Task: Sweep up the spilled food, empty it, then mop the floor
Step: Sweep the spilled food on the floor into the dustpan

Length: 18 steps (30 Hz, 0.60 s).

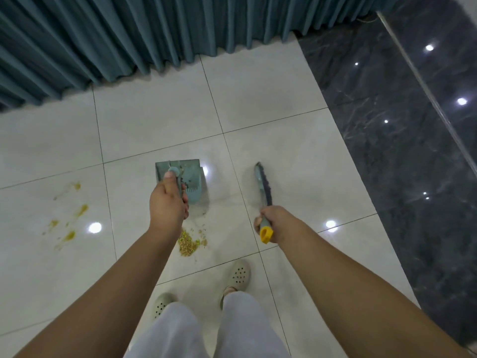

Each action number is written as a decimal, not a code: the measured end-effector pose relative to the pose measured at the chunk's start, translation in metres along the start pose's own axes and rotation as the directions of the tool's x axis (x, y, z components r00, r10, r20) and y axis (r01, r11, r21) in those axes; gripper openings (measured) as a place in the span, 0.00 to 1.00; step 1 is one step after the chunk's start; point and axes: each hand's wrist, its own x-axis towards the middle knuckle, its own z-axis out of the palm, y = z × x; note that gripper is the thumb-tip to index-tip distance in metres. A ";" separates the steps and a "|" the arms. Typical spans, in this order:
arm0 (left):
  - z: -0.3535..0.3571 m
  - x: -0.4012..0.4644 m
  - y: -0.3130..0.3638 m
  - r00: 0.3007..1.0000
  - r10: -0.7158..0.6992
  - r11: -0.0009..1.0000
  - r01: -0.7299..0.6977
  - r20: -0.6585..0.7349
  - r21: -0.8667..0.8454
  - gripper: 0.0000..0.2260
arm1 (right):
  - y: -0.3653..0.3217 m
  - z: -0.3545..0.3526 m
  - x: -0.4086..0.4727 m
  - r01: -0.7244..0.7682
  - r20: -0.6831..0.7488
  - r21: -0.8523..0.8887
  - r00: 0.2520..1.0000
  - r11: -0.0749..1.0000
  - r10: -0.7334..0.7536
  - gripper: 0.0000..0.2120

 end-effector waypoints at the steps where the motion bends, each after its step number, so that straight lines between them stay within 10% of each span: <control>1: -0.002 0.001 0.001 1.000 0.006 1.000 -0.006 0.003 -0.003 0.20 | 0.005 0.009 -0.001 -0.009 0.026 -0.014 1.000 1.000 0.010 0.02; 10: -0.024 0.014 -0.005 0.998 0.010 1.000 -0.010 -0.061 -0.001 0.17 | 0.001 0.031 -0.016 0.009 0.211 -0.034 0.977 0.999 -0.002 0.06; 18: -0.041 0.022 -0.016 0.992 0.005 1.000 -0.007 -0.125 -0.017 0.17 | -0.021 0.047 -0.014 0.152 0.073 -0.265 0.988 0.952 -0.137 0.05</control>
